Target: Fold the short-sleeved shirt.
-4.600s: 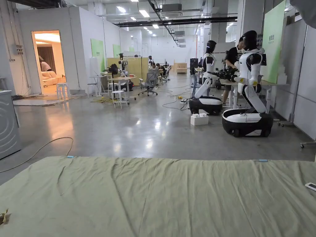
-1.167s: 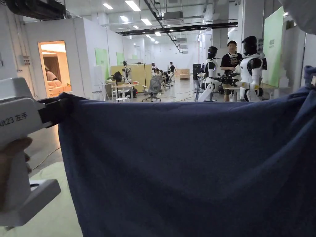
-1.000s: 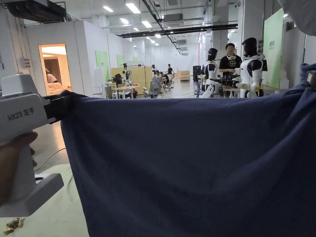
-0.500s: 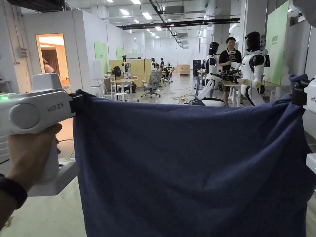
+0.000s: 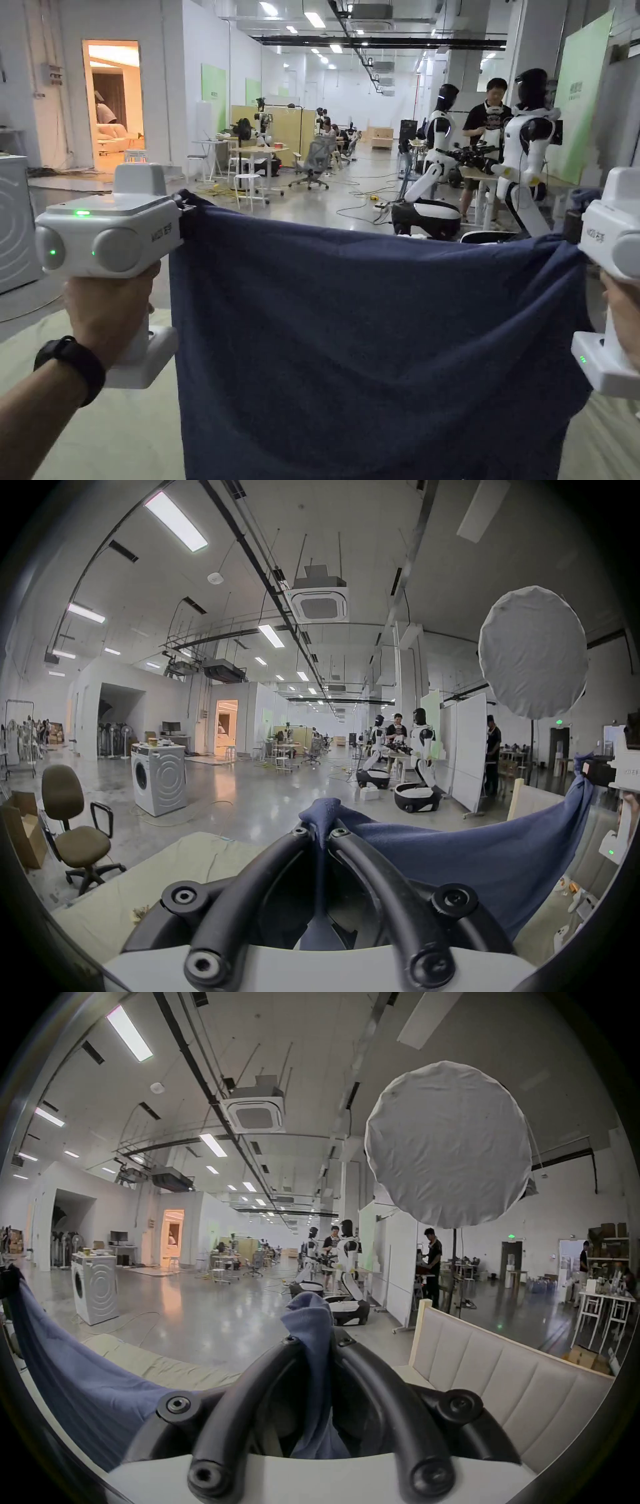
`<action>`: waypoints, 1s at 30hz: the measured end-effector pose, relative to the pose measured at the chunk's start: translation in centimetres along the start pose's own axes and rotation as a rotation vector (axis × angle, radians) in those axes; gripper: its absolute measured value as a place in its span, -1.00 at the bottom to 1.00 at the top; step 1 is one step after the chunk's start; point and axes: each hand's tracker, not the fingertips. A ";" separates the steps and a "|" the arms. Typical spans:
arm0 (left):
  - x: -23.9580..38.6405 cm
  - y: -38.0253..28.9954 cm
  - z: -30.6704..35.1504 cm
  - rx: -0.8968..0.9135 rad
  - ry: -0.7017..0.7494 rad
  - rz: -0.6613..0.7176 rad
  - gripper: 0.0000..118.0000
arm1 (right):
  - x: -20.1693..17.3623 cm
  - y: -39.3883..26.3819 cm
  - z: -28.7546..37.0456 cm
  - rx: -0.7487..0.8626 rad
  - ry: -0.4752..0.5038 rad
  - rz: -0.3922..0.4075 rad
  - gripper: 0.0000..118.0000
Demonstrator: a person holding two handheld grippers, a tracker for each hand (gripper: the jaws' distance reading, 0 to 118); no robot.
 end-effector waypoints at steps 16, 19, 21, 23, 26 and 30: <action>-1.0 -16.5 9.3 -0.197 -0.113 0.087 -0.92 | 2.4 -18.0 10.1 -0.128 0.160 -0.061 -0.83; -1.8 -21.0 14.4 -0.257 -0.146 0.074 -0.92 | 2.8 -21.8 16.6 -0.161 0.228 -0.007 -0.83; -2.4 -24.2 17.6 -0.346 -0.160 0.087 -0.92 | 3.6 -25.5 20.4 -0.343 0.270 -0.143 -0.83; -3.8 -27.7 20.5 -0.395 -0.184 0.150 -0.92 | 3.7 -27.9 24.1 -0.377 0.285 -0.090 -0.83; -5.1 -30.9 24.6 -0.482 -0.183 0.169 -0.92 | 4.2 -30.9 28.8 -0.511 0.268 -0.095 -0.83; -6.5 -32.9 29.8 -0.521 -0.177 0.146 -0.92 | 5.3 -33.0 33.7 -0.719 0.258 -0.145 -0.83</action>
